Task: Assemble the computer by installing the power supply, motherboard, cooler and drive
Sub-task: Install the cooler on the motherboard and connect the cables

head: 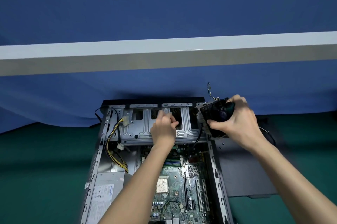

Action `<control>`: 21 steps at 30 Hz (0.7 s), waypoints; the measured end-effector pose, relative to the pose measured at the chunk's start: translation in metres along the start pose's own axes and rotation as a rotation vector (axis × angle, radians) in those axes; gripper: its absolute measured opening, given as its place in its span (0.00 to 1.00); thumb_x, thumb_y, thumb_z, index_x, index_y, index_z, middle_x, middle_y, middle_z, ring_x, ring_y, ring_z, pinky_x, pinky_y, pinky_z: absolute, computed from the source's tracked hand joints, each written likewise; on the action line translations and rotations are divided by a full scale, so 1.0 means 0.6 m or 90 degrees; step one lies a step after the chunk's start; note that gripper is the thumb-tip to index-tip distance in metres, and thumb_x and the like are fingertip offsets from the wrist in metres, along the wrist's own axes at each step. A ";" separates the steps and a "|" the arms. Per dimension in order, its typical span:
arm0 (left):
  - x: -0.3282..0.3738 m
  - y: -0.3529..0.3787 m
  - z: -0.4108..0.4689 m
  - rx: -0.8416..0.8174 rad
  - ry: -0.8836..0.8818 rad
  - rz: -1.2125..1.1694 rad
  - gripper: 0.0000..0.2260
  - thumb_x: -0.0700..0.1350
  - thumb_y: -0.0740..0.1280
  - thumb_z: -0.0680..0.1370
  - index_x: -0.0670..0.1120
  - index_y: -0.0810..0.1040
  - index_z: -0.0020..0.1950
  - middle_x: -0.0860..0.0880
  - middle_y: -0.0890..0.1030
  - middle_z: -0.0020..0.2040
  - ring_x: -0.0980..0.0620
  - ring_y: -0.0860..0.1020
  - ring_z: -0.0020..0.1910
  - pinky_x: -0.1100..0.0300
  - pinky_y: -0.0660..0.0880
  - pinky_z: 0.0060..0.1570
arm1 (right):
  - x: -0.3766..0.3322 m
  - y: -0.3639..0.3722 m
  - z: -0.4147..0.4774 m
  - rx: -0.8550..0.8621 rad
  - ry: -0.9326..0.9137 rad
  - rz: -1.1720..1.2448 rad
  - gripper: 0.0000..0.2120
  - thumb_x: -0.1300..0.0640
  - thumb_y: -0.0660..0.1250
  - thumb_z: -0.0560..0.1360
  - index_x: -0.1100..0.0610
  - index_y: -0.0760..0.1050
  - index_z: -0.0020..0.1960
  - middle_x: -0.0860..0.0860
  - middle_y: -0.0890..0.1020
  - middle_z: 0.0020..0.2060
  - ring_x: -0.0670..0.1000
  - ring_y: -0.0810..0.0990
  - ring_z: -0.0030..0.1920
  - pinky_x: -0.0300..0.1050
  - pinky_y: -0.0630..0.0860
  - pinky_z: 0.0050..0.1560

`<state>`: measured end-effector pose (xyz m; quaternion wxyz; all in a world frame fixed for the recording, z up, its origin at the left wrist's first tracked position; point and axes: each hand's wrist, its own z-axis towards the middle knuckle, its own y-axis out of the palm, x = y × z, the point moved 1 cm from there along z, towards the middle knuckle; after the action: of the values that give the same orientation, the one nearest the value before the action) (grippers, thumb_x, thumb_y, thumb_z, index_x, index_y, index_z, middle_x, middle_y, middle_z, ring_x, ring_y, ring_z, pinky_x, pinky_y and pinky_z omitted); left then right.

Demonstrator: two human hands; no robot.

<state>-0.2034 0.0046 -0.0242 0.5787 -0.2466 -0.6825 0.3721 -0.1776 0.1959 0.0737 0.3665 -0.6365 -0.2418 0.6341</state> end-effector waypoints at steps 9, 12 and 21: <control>-0.028 -0.030 -0.023 -0.171 0.024 -0.151 0.03 0.45 0.63 0.80 0.46 0.75 0.49 0.54 0.76 0.50 0.55 0.75 0.37 0.57 0.67 0.33 | -0.013 -0.008 -0.008 -0.003 -0.020 -0.006 0.29 0.48 0.79 0.58 0.54 0.65 0.49 0.53 0.74 0.48 0.54 0.74 0.45 0.45 0.68 0.42; -0.046 -0.052 -0.032 -0.179 0.024 -0.265 0.07 0.37 0.64 0.79 0.45 0.75 0.55 0.53 0.80 0.55 0.64 0.77 0.36 0.65 0.70 0.30 | -0.029 -0.011 -0.017 -0.017 -0.046 -0.009 0.29 0.49 0.79 0.58 0.53 0.65 0.49 0.52 0.73 0.48 0.54 0.75 0.45 0.46 0.70 0.43; -0.025 -0.042 -0.042 -0.234 0.219 0.079 0.17 0.49 0.69 0.77 0.46 0.72 0.63 0.49 0.66 0.57 0.47 0.67 0.60 0.51 0.67 0.60 | -0.070 -0.005 -0.048 -0.024 -0.063 -0.001 0.28 0.49 0.78 0.58 0.56 0.67 0.49 0.53 0.74 0.47 0.57 0.74 0.47 0.51 0.73 0.46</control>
<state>-0.1736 -0.0169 -0.0119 0.6081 -0.4488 -0.6134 0.2293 -0.1524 0.1606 0.1006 0.3423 -0.6108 -0.2724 0.6599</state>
